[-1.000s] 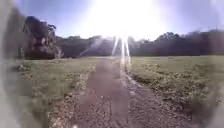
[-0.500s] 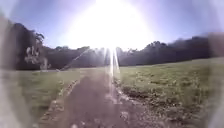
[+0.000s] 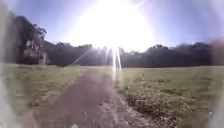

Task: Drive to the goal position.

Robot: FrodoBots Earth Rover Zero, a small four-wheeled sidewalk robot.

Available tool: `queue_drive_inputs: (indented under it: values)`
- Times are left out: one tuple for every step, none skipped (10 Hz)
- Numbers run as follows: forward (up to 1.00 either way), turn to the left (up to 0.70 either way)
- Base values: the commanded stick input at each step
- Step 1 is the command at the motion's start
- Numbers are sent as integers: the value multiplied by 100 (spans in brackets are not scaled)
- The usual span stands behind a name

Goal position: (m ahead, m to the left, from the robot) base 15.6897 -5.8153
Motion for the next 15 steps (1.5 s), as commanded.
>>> queue_drive_inputs:
  values:
    - [100,40]
    - [100,40]
    - [100,40]
    - [100,0]
    - [100,0]
    - [100,0]
    - [100,0]
    - [100,0]
    - [100,0]
    - [100,0]
    - [100,0]
    - [100,0]
    - [100,0]
    - [100,0]
    - [100,0]
